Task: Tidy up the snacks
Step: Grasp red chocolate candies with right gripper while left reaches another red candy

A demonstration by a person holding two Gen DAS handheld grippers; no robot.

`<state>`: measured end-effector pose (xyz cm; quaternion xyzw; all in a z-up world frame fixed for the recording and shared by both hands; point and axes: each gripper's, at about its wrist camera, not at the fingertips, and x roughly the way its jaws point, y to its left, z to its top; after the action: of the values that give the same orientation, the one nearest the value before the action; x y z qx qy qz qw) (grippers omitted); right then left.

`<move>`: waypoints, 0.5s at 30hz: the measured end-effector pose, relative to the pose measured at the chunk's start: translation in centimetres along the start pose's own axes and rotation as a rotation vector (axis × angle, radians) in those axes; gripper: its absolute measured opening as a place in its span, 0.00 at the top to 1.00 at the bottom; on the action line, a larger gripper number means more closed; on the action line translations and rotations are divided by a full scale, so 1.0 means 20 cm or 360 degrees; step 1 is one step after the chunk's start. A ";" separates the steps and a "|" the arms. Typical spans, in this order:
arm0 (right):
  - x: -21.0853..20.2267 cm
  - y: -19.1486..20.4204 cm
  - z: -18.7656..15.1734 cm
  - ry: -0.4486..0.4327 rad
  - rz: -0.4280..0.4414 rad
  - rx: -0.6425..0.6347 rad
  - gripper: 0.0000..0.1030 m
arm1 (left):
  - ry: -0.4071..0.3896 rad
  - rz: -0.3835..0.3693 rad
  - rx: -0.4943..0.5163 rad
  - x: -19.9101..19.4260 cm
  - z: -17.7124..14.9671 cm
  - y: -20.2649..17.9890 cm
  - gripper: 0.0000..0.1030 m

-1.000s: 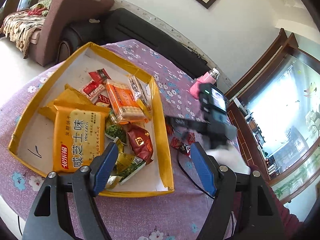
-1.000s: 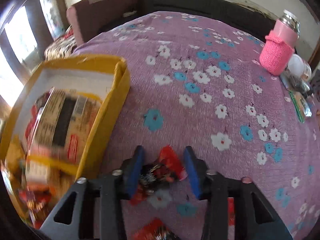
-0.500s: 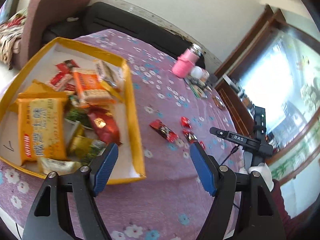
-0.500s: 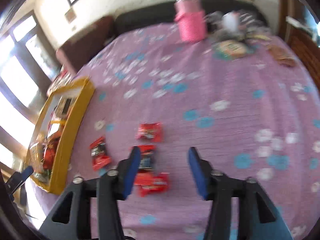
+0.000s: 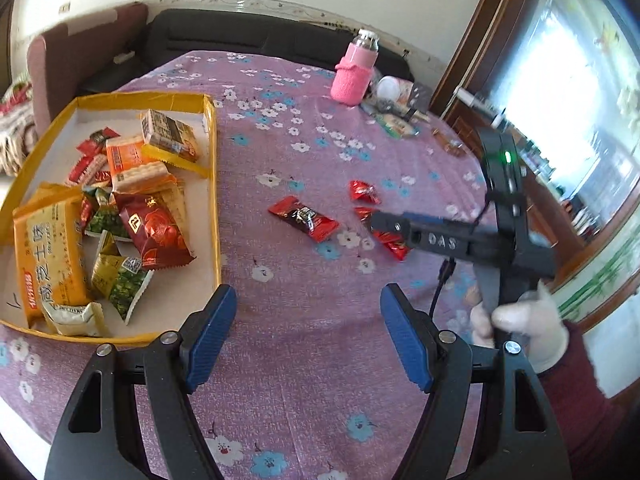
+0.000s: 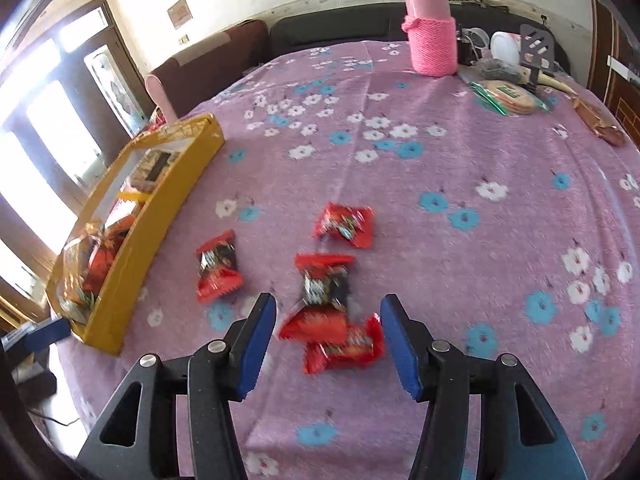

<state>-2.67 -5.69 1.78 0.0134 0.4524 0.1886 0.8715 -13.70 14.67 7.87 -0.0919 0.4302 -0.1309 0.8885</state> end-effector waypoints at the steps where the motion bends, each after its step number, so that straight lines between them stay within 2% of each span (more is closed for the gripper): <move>1: 0.03 0.02 0.02 0.0021 -0.0006 -0.0013 0.45 | 0.0000 0.0049 0.0035 0.01 0.00 -0.03 0.28; 4: 0.12 0.06 0.05 0.0090 -0.0065 -0.0043 0.49 | 0.0000 0.0146 0.0112 0.03 -0.01 -0.07 0.28; 5: 0.12 0.07 0.05 0.0061 -0.0103 -0.0071 0.58 | 0.0006 0.0149 0.0123 0.03 -0.01 -0.08 0.28; 6: 0.13 0.08 0.05 0.0062 -0.0131 -0.0094 0.74 | 0.0015 0.0142 0.0124 0.03 0.00 -0.09 0.28; 9: 0.12 0.06 0.03 0.0009 -0.0095 -0.0063 0.75 | 0.0037 0.0067 0.0089 0.07 0.04 -0.09 0.28; 12: 0.09 -0.02 0.02 -0.0084 0.0010 0.0045 0.75 | 0.0083 -0.0018 0.0054 0.15 0.09 -0.11 0.28; 13: 0.07 -0.06 0.03 -0.0115 0.0041 0.0100 0.75 | 0.0103 -0.0028 0.0048 0.19 0.11 -0.13 0.33; 14: 0.05 -0.10 0.03 -0.0148 0.0063 0.0142 0.75 | 0.0124 -0.0038 0.0046 0.23 0.12 -0.14 0.43; 15: 0.02 -0.13 0.04 -0.0179 0.0088 0.0178 0.75 | 0.0148 -0.0043 0.0050 0.28 0.14 -0.15 0.47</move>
<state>-0.95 -7.89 1.39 0.0850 0.4121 0.1861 0.8879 -8.59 10.13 6.29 -0.0777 0.4676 -0.1538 0.8670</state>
